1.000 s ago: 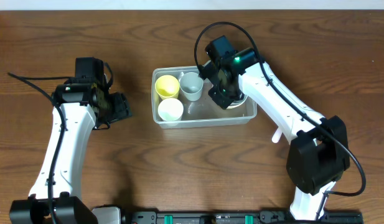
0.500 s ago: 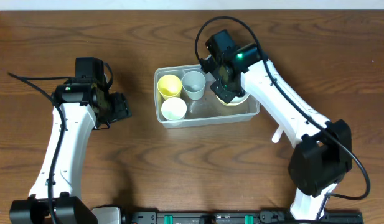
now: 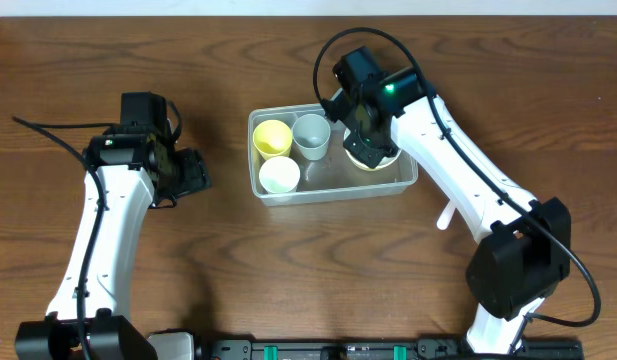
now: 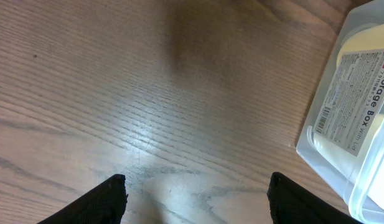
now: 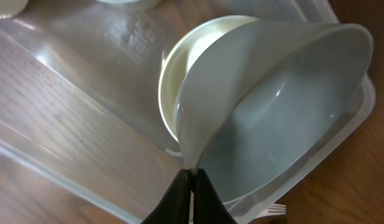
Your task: Pack container
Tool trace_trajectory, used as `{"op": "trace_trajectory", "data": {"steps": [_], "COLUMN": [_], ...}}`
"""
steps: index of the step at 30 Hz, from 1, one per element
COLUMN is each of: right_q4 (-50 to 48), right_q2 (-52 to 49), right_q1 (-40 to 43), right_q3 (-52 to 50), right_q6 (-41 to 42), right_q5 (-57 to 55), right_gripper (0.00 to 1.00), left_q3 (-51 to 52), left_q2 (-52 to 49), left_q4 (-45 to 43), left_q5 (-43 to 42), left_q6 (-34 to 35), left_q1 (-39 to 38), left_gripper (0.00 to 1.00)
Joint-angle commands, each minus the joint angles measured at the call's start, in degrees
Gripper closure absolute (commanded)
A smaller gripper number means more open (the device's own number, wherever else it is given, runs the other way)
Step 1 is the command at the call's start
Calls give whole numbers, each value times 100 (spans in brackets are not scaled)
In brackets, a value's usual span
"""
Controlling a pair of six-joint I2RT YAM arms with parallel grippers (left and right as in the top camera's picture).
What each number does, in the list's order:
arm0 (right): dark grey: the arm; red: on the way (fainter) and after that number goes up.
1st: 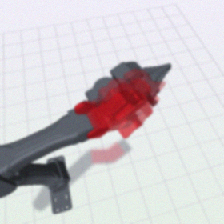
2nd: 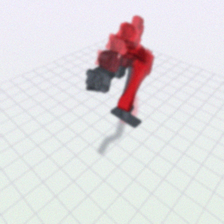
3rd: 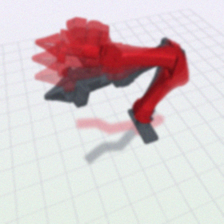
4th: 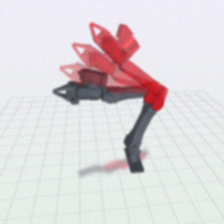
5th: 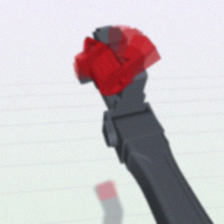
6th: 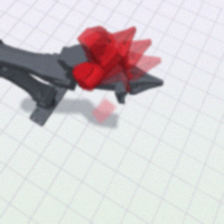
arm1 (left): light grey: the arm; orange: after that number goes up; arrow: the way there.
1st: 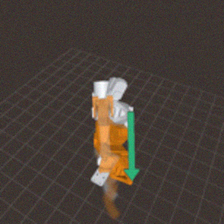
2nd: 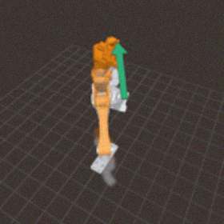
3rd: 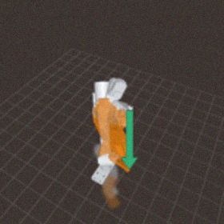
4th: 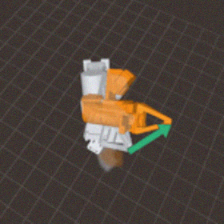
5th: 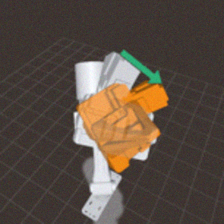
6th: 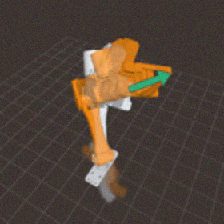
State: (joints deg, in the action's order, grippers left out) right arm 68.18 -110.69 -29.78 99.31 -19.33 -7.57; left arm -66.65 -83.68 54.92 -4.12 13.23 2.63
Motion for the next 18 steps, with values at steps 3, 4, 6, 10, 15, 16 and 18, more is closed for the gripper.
{"op": "trace_trajectory", "data": {"steps": [3, 4, 6, 10, 15, 16, 18], "right_q4": [68, 68, 61, 59, 59, 59, 103], "right_q2": [170, 170, 170, 170, 170, 170, 166], "right_q1": [13, 13, 13, 13, 13, 13, 13], "right_q3": [114, 114, 114, 114, 114, 114, 111], "right_q6": [-153, -153, -153, -151, -153, -162, -361], "right_q5": [-144, -144, -144, -144, -111, -50, 275], "right_gripper": [47, 30, 25, 25, 28, 29, 28], "left_q3": [-125, -125, -125, -125, -125, -125, -125], "left_q2": [-13, -13, -13, -13, -13, -13, -13], "left_q4": [13, 15, 15, 13, 17, 17, 15], "left_q5": [26, 26, 24, 26, 24, 26, 24], "left_q6": [-79, -79, -79, -79, -79, -79, -79], "left_q1": [35, 35, 35, 35, 35, 35, 35], "left_gripper": [27, 27, 27, 27, 27, 27, 27]}}
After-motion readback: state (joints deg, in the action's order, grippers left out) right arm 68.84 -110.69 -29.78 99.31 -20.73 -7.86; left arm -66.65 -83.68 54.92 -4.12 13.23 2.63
